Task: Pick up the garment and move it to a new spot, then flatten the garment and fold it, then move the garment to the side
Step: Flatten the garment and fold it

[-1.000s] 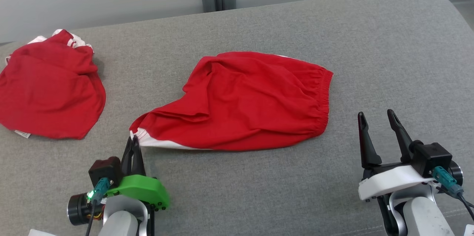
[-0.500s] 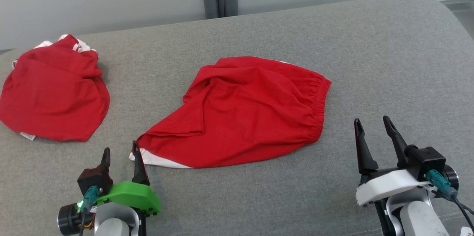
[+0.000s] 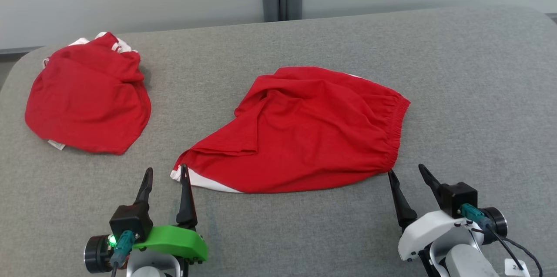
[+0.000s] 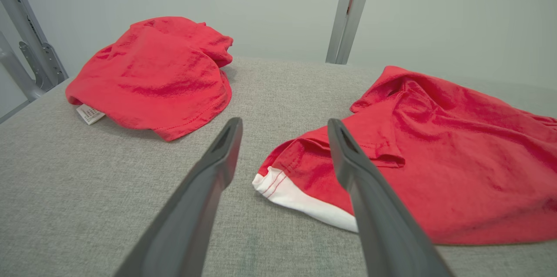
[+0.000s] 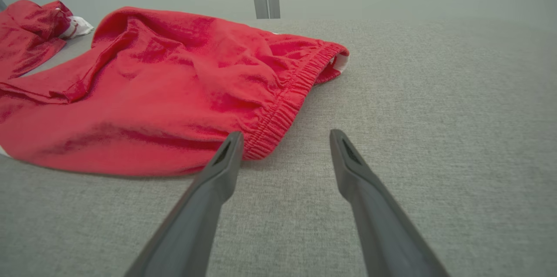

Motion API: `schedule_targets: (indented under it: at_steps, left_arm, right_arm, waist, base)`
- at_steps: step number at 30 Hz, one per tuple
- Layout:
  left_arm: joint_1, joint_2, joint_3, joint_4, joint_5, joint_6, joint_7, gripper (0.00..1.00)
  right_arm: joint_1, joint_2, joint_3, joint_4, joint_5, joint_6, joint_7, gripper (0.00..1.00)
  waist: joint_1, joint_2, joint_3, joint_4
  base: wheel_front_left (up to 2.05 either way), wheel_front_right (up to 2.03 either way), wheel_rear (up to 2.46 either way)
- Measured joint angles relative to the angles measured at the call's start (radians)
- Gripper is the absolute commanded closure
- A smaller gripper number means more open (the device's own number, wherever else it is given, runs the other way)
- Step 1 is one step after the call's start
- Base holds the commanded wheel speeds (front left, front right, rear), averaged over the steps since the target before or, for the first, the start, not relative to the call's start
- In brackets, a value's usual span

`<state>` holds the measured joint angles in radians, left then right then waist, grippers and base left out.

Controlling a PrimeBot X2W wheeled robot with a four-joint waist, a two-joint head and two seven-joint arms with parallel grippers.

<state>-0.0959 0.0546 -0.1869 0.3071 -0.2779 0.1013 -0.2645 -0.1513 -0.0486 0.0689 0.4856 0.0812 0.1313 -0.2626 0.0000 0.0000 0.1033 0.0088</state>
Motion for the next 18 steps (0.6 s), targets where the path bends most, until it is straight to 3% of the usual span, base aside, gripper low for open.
schedule_targets:
  at_steps: [9,10,11,14,15,18]
  left_arm:
    - [0.004,-0.004,-0.038,-0.041,0.007,0.008,0.0,0.0]
    - [0.004,-0.004,-0.039,-0.044,0.007,0.01,0.0,0.0]
    - [0.004,-0.004,-0.039,-0.046,0.007,0.013,0.0,0.0]
    - [0.008,-0.004,-0.038,-0.047,0.007,0.015,0.0,0.0]
    - [0.01,-0.004,-0.038,-0.047,0.007,0.017,0.0,0.0]
    - [0.015,-0.004,-0.037,-0.047,0.007,0.022,0.0,0.0]
  right_arm:
    - [-0.13,0.0,0.012,0.202,-0.007,0.0,0.0,0.0]
    - [-0.142,0.0,0.011,0.203,-0.001,0.0,0.0,0.08]
    - [-0.15,-0.001,0.013,0.201,0.006,0.0,0.0,0.47]
    - [-0.151,0.0,0.019,0.174,0.012,0.0,0.0,0.77]
    - [-0.151,0.0,0.021,0.16,0.014,0.0,0.0,1.0]
    - [-0.148,0.0,0.041,0.107,0.029,0.0,0.0,1.0]
  waist:
    - [0.0,0.0,0.019,0.065]
    - [0.0,0.0,0.02,0.072]
    - [0.0,0.0,0.021,0.078]
    - [0.0,0.0,0.021,0.088]
    - [0.0,0.0,0.02,0.089]
    - [0.0,0.0,0.019,0.088]
  base:
    - [0.0,0.0,0.0]
    - [0.0,0.0,0.0]
    - [0.0,0.0,0.0]
    - [0.0,0.0,0.0]
    - [0.0,0.0,0.0]
    - [0.0,0.0,0.0]
